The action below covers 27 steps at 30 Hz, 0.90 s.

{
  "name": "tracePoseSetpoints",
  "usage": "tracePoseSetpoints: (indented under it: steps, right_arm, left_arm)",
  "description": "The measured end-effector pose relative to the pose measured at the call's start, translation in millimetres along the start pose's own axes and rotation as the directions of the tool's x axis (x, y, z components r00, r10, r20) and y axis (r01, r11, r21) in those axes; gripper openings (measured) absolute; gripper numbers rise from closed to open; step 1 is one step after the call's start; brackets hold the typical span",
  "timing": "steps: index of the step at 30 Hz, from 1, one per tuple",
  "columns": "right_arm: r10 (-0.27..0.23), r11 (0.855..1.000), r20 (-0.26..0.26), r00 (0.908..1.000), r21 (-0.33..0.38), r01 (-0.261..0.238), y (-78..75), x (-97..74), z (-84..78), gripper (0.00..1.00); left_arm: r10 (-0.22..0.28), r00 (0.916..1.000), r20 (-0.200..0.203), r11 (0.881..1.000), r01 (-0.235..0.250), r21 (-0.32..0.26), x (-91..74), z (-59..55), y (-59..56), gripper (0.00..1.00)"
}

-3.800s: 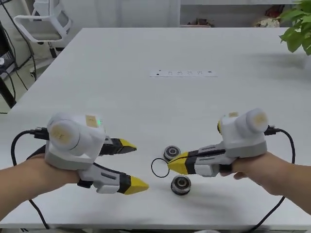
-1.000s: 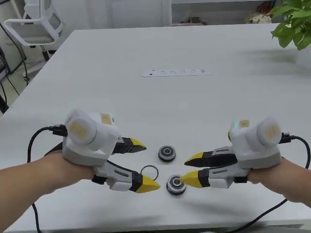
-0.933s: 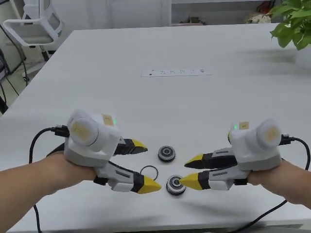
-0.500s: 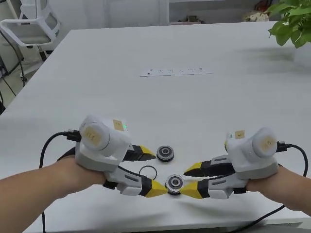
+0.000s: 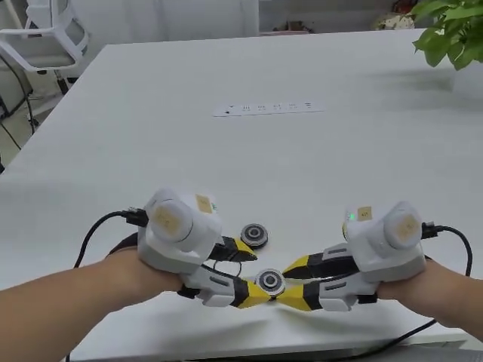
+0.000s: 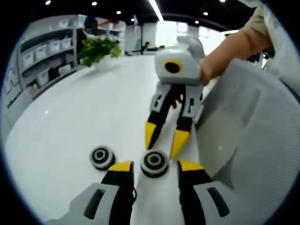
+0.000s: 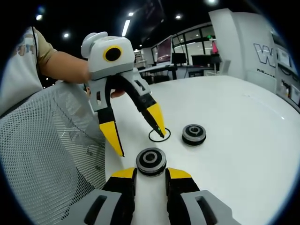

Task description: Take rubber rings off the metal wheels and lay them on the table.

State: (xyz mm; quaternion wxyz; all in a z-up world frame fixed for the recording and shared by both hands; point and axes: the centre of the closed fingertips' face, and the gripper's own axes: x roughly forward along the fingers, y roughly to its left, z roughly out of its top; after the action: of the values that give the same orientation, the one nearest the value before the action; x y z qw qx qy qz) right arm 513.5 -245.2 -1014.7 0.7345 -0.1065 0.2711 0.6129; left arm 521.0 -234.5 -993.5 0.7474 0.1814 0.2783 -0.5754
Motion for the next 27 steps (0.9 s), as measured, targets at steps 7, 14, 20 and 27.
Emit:
tracePoseSetpoints:
  steps: [7,14,20,27]
  right_arm:
    - [-0.003,1.0,-0.002,1.0,0.004,0.003,0.0,0.3,-2.3,0.21]
    - [-0.006,1.0,-0.002,1.0,0.006,0.006,-1.0,0.8,-2.9,0.21]
    - [-0.008,1.0,-0.001,1.0,0.008,0.008,-1.7,0.9,-3.4,0.21]
    - [-0.008,1.0,0.011,0.9999,0.005,0.008,-1.7,2.3,-0.6,0.22]
  left_arm:
    - [-0.01,1.0,-0.003,1.0,0.01,0.007,6.6,0.5,-3.8,0.29]
    - [-0.003,1.0,-0.005,1.0,0.003,-0.001,11.4,0.1,-2.3,0.23]
    - [0.026,0.9997,-0.002,1.0,-0.026,0.0,13.2,-1.3,2.0,0.15]
    - [0.038,0.9992,0.008,0.998,-0.038,0.046,13.4,-1.9,0.5,0.14]
